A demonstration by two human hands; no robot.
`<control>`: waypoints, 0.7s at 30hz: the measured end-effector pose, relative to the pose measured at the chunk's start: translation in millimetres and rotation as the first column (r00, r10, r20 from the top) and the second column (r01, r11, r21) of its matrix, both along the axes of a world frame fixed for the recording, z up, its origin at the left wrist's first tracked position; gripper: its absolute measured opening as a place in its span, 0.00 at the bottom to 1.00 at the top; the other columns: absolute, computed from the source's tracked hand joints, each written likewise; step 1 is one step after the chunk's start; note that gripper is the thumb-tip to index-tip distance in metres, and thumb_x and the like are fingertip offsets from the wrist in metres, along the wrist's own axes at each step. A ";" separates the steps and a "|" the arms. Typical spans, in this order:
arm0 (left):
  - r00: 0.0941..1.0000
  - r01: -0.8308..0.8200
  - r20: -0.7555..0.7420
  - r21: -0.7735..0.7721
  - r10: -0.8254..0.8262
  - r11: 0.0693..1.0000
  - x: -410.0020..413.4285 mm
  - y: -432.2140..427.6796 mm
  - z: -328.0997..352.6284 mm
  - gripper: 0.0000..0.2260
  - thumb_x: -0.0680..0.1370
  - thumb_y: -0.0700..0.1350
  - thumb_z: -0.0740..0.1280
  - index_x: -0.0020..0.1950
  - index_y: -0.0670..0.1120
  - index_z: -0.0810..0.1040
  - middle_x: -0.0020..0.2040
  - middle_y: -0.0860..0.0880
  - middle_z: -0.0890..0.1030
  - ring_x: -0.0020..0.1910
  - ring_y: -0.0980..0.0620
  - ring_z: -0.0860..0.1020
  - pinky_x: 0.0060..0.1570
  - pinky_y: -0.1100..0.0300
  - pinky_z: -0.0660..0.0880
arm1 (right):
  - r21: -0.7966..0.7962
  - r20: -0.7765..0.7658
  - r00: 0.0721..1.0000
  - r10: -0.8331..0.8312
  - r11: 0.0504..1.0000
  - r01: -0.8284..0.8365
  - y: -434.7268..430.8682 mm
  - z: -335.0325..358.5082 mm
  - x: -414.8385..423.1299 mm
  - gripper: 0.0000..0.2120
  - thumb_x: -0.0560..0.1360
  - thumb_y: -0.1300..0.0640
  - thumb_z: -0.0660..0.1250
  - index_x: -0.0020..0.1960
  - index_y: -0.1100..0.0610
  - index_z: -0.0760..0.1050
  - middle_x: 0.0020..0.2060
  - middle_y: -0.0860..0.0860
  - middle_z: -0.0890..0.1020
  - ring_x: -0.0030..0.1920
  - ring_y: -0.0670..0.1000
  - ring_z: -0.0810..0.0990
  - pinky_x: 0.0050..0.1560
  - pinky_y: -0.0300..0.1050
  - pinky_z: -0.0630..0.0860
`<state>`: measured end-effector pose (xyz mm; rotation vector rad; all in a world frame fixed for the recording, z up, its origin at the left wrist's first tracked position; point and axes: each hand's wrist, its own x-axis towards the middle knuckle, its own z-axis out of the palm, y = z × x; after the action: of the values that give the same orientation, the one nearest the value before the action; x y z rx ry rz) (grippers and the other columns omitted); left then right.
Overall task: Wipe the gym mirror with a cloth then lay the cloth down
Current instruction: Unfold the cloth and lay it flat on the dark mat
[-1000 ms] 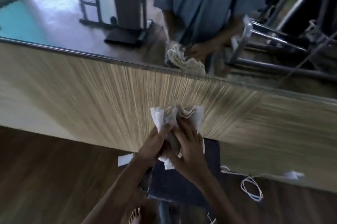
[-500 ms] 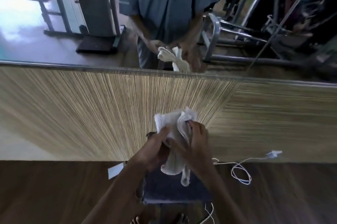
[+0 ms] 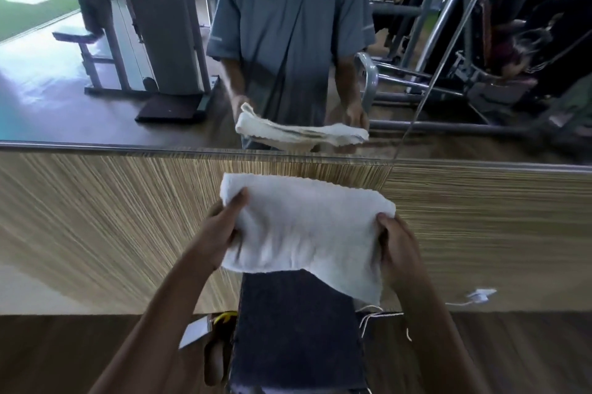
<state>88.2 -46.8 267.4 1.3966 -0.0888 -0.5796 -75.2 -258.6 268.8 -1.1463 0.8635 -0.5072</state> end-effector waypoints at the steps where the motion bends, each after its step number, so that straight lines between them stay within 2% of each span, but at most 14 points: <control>1: 0.998 0.017 0.063 0.029 -0.019 0.999 5.4 -1.2 -0.2 0.08 0.81 0.49 0.66 0.51 0.45 0.81 0.43 0.51 0.86 0.47 0.50 0.84 0.44 0.57 0.78 | 0.003 -0.001 1.000 -0.019 1.000 0.019 -7.1 2.6 -1.2 0.11 0.83 0.60 0.59 0.51 0.57 0.80 0.46 0.51 0.86 0.46 0.49 0.82 0.45 0.45 0.76; 3: 0.977 0.101 0.178 0.112 -0.120 0.989 12.8 -1.8 -1.9 0.08 0.82 0.48 0.65 0.51 0.45 0.81 0.42 0.51 0.86 0.47 0.50 0.84 0.42 0.58 0.78 | 0.012 -0.009 0.998 -0.057 0.998 0.057 -21.2 4.8 -1.5 0.10 0.83 0.59 0.58 0.55 0.57 0.79 0.47 0.51 0.84 0.48 0.49 0.81 0.43 0.46 0.75; 5: 0.929 0.168 0.280 0.260 -0.240 0.951 17.1 -2.9 -8.6 0.11 0.83 0.50 0.64 0.53 0.44 0.81 0.45 0.48 0.86 0.48 0.48 0.85 0.45 0.54 0.80 | -0.021 -0.024 0.998 -0.052 0.998 0.051 -33.9 1.1 -1.1 0.10 0.82 0.58 0.59 0.56 0.56 0.79 0.50 0.53 0.84 0.51 0.52 0.81 0.44 0.47 0.76; 7: 0.875 0.153 0.365 0.414 -0.318 0.897 17.3 -4.5 -20.7 0.15 0.83 0.55 0.64 0.51 0.44 0.80 0.46 0.46 0.85 0.45 0.48 0.85 0.45 0.49 0.81 | -0.128 -0.072 0.997 -0.011 0.992 0.002 -42.3 -11.4 -3.1 0.11 0.82 0.56 0.58 0.56 0.55 0.79 0.52 0.55 0.84 0.53 0.55 0.81 0.51 0.50 0.78; 9: 0.871 0.147 0.365 0.445 -0.329 0.883 12.9 -4.6 -36.3 0.11 0.84 0.52 0.62 0.50 0.48 0.80 0.43 0.49 0.85 0.42 0.52 0.84 0.42 0.54 0.79 | -0.284 -0.151 0.988 0.030 0.956 -0.072 -42.5 -29.6 -9.4 0.10 0.84 0.55 0.57 0.58 0.54 0.76 0.52 0.54 0.83 0.54 0.53 0.80 0.57 0.53 0.76; 11: 0.912 0.189 0.278 0.365 -0.301 0.911 7.6 -1.3 -56.9 0.08 0.84 0.49 0.62 0.53 0.50 0.80 0.44 0.50 0.86 0.44 0.54 0.84 0.44 0.59 0.78 | -0.402 -0.216 0.973 0.080 0.901 -0.163 -38.6 -55.5 -18.1 0.09 0.85 0.56 0.55 0.60 0.55 0.73 0.51 0.50 0.80 0.53 0.48 0.79 0.59 0.52 0.74; 13: 0.959 0.194 0.147 0.276 -0.241 0.941 1.8 7.4 -85.3 0.09 0.84 0.48 0.62 0.58 0.50 0.80 0.49 0.51 0.86 0.50 0.51 0.84 0.49 0.58 0.79 | -0.434 -0.305 0.945 0.119 0.866 -0.249 -31.6 -86.4 -27.7 0.09 0.85 0.57 0.55 0.62 0.57 0.71 0.53 0.52 0.79 0.55 0.50 0.78 0.60 0.51 0.73; 15: 0.982 0.184 0.002 0.211 -0.189 0.960 -11.9 16.0 -118.4 0.10 0.84 0.47 0.61 0.62 0.49 0.79 0.52 0.50 0.86 0.54 0.49 0.84 0.52 0.56 0.80 | -0.383 -0.386 0.912 0.141 0.874 -0.298 -20.7 -116.1 -34.5 0.12 0.85 0.57 0.55 0.67 0.57 0.69 0.57 0.51 0.78 0.60 0.52 0.77 0.61 0.48 0.70; 17: 0.977 0.150 -0.178 0.173 -0.118 0.974 -28.4 22.8 -154.6 0.09 0.84 0.45 0.61 0.61 0.48 0.79 0.50 0.50 0.86 0.55 0.46 0.83 0.52 0.53 0.80 | -0.264 -0.457 0.879 0.137 0.923 -0.281 -10.3 -144.2 -37.1 0.18 0.85 0.58 0.55 0.74 0.57 0.64 0.63 0.51 0.75 0.67 0.52 0.71 0.64 0.41 0.65; 18: 0.969 0.121 -0.235 0.191 -0.074 0.974 -36.1 25.2 -170.0 0.08 0.84 0.44 0.61 0.59 0.48 0.79 0.49 0.50 0.86 0.55 0.44 0.82 0.51 0.53 0.79 | -0.213 -0.490 0.858 0.153 0.934 -0.288 -6.6 -157.3 -38.6 0.19 0.85 0.58 0.54 0.75 0.57 0.62 0.63 0.55 0.75 0.66 0.54 0.72 0.62 0.43 0.67; 19: 0.957 0.112 -0.285 0.204 -0.050 0.973 -43.4 25.5 -180.2 0.07 0.84 0.44 0.61 0.58 0.49 0.78 0.50 0.49 0.86 0.56 0.43 0.82 0.50 0.53 0.79 | -0.168 -0.525 0.831 0.184 0.935 -0.313 -3.3 -170.2 -40.2 0.18 0.85 0.59 0.54 0.74 0.57 0.62 0.58 0.60 0.76 0.60 0.57 0.76 0.58 0.48 0.71; 21: 0.945 0.132 -0.326 0.309 -0.025 0.942 -47.3 23.6 -203.4 0.05 0.85 0.44 0.61 0.57 0.50 0.77 0.54 0.47 0.83 0.52 0.46 0.81 0.51 0.54 0.76 | -0.114 -0.583 0.778 0.233 0.925 -0.363 -0.6 -195.1 -42.9 0.12 0.84 0.59 0.54 0.67 0.56 0.65 0.45 0.60 0.74 0.46 0.55 0.75 0.42 0.47 0.72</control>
<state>40.9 -23.2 64.0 1.6067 0.2225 -0.9131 -118.1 -259.1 73.6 -1.6526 1.1165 0.0204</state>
